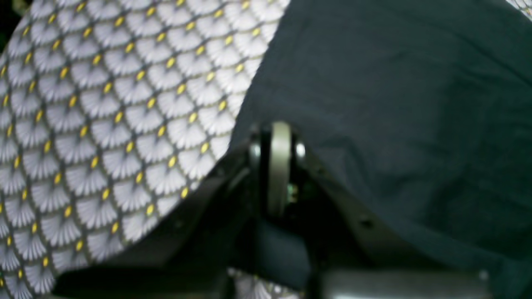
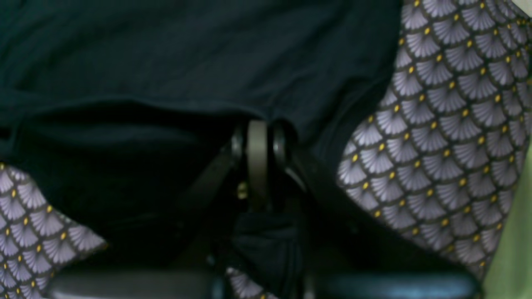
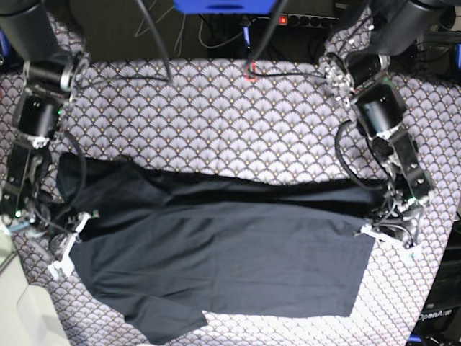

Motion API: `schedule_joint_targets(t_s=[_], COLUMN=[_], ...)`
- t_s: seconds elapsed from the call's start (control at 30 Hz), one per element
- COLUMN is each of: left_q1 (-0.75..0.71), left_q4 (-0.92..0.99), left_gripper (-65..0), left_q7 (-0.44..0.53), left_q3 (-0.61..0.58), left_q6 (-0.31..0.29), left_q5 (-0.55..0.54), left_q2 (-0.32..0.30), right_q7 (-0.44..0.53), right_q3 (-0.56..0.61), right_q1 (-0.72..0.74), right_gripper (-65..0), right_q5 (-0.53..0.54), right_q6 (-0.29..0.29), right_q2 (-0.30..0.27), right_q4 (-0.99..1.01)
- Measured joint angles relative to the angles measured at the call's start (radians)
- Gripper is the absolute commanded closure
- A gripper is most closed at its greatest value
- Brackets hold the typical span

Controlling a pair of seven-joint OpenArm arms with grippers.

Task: Fold the T-shirt properly
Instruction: 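Lift the grasped edge and pull it toward the hem with both grippers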

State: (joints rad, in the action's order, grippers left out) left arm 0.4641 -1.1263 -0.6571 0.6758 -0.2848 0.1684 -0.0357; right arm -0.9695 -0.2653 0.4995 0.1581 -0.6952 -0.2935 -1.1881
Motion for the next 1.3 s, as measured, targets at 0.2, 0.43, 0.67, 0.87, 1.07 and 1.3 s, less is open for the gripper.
schedule_joint_targets(t_s=[0.2, 0.43, 0.67, 0.87, 1.07, 1.3], left_q1=[0.000, 0.007, 0.008, -0.001, -0.041, -0.172], left_q4=[0.011, 0.046, 0.046, 0.015, -0.109, -0.267], left_gripper=[0.0, 0.0, -1.3, -26.9, -28.6, -28.9], left_q7=[0.037, 0.054, 0.056, 0.054, 0.043, -0.014], left_q3=[-0.044, -0.092, -0.093, -0.140, -0.172, -0.173], left_q6=[0.000, -0.003, -0.004, -0.008, -0.011, -0.011], left_q5=[0.045, 0.052, 0.052, 0.055, 0.048, 0.042], left_q2=[-0.020, -0.033, -0.033, -0.035, -0.029, -0.012], right_q7=[0.044, 0.099, 0.099, 0.090, 0.091, 0.062], right_q3=[0.018, 0.026, 0.026, 0.023, 0.018, -0.029], right_q1=[0.028, 0.051, 0.048, 0.048, 0.048, 0.048], right_gripper=[0.0, 0.0, 0.0, -0.2, -9.0, -21.5], right_q5=[-0.053, -0.153, -0.155, -0.155, -0.159, -0.151], right_q6=[0.000, 0.000, 0.000, 0.000, 0.000, 0.000], right_q2=[-0.021, 0.038, 0.033, 0.034, 0.033, 0.039], right_q4=[0.066, 0.101, 0.101, 0.101, 0.101, 0.102])
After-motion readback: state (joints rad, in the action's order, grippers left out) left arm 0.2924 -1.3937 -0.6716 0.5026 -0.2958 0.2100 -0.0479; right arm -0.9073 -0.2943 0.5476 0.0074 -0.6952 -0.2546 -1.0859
